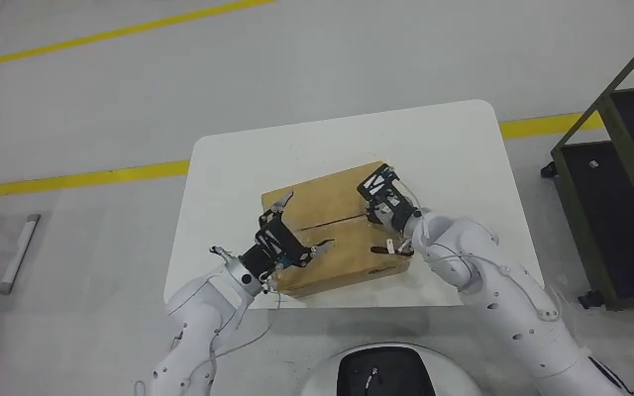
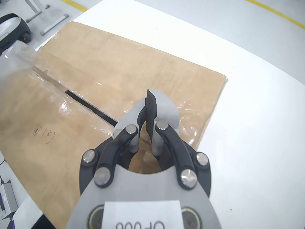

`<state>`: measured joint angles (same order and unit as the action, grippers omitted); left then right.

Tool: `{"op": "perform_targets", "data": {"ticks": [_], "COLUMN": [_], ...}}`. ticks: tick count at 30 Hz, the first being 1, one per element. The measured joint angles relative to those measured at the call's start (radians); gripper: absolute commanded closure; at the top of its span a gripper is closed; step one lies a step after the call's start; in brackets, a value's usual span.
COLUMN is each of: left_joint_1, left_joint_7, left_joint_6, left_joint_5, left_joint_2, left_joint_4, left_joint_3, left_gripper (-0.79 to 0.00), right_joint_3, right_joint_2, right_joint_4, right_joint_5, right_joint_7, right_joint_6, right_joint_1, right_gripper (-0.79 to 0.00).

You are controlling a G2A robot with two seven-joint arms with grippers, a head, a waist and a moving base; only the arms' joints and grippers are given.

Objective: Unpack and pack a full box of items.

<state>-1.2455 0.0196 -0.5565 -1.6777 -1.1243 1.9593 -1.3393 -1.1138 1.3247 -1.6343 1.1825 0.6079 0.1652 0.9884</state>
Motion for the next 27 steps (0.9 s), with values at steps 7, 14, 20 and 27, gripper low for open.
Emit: {"op": "perform_targets", "data": {"ticks": [7,14,20,27], "left_joint_1": [0.005,-0.075,-0.195,-0.299], "left_joint_7": [-0.016,-0.043,-0.073,-0.129], "left_joint_6": [0.027,0.071,0.114,0.181], "left_joint_5": [0.029,0.082,0.128,0.183], "left_joint_2": [0.001,0.012,0.019,0.019], "left_joint_4": [0.003,0.031,0.075,0.074], "left_joint_3": [-0.03,-0.161,-0.295,-0.394], "left_gripper": [-0.785,-0.785,-0.785,-0.785], "right_joint_3": [-0.074,-0.139,-0.168,-0.145], "right_joint_2": [-0.015,-0.037,-0.054,-0.064], "right_joint_4": [-0.074,-0.142,-0.193,-0.223], "right_joint_5": [0.014,0.04,0.095,0.178], "right_joint_7": [0.014,0.046,0.063,0.058], "right_joint_6": [0.035,0.178,0.305,0.374], "right_joint_1": [0.025,0.051,0.056,0.047], "right_gripper": [-0.739,-0.785,-0.785,-0.785]}}
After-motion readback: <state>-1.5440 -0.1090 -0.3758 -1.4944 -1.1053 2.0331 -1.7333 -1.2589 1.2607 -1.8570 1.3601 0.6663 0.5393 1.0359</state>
